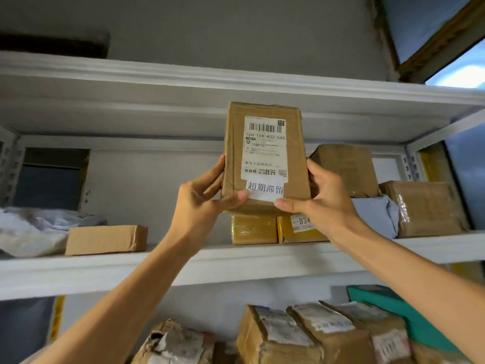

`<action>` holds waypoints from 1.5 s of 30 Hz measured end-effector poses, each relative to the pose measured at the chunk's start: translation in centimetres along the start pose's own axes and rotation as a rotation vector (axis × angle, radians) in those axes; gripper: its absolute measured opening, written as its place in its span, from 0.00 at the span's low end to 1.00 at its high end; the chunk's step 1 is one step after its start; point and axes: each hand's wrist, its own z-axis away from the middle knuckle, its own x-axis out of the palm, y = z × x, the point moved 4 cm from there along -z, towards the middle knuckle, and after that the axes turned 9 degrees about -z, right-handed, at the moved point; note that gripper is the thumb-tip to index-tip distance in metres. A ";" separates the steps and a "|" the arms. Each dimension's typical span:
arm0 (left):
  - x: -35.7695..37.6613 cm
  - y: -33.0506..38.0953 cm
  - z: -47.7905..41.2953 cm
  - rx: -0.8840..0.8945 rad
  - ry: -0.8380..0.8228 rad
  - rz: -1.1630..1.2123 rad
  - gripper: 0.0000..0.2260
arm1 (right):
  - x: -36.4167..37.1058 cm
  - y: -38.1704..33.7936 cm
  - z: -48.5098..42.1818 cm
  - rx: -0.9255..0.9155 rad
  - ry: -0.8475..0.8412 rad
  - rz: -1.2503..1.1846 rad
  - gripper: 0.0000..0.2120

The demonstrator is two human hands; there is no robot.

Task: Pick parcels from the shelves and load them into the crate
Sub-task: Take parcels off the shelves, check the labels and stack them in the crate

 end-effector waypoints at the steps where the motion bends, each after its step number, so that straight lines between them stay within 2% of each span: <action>1: 0.3 -0.1 0.1 0.005 -0.012 0.030 0.35 | -0.4 -0.7 0.3 -0.013 0.010 0.023 0.39; 4: 2.0 -0.3 0.6 0.034 -0.032 0.153 0.37 | -1.6 -2.9 1.8 -0.049 0.053 0.077 0.44; 9: 7.2 0.7 1.1 0.087 -0.110 0.370 0.40 | -5.7 -6.5 5.3 -0.120 0.167 0.234 0.45; 14: 16.4 3.1 3.2 0.052 -0.234 0.615 0.41 | -13.0 -11.3 9.9 -0.074 0.206 0.458 0.43; 19: 27.2 5.9 7.1 -0.058 -0.379 0.815 0.41 | -19.9 -16.3 16.7 0.020 0.298 0.702 0.40; 23: 36.2 10.2 11.6 -0.113 -0.512 0.975 0.40 | -25.4 -21.7 23.4 0.101 0.463 0.871 0.44; 27: 44.8 16.7 16.6 -0.164 -0.670 1.145 0.41 | -29.9 -28.6 30.6 0.162 0.676 1.040 0.43; 32: 53.6 26.7 24.0 -0.132 -0.928 1.299 0.40 | -34.1 -37.1 40.8 0.266 0.943 1.303 0.43; 39: 61.2 38.5 36.1 -0.062 -1.265 1.432 0.35 | -35.5 -46.9 53.2 0.385 1.248 1.587 0.41; 45: 65.9 44.4 46.2 -0.103 -1.507 1.517 0.38 | -36.0 -50.8 61.8 0.483 1.444 1.723 0.44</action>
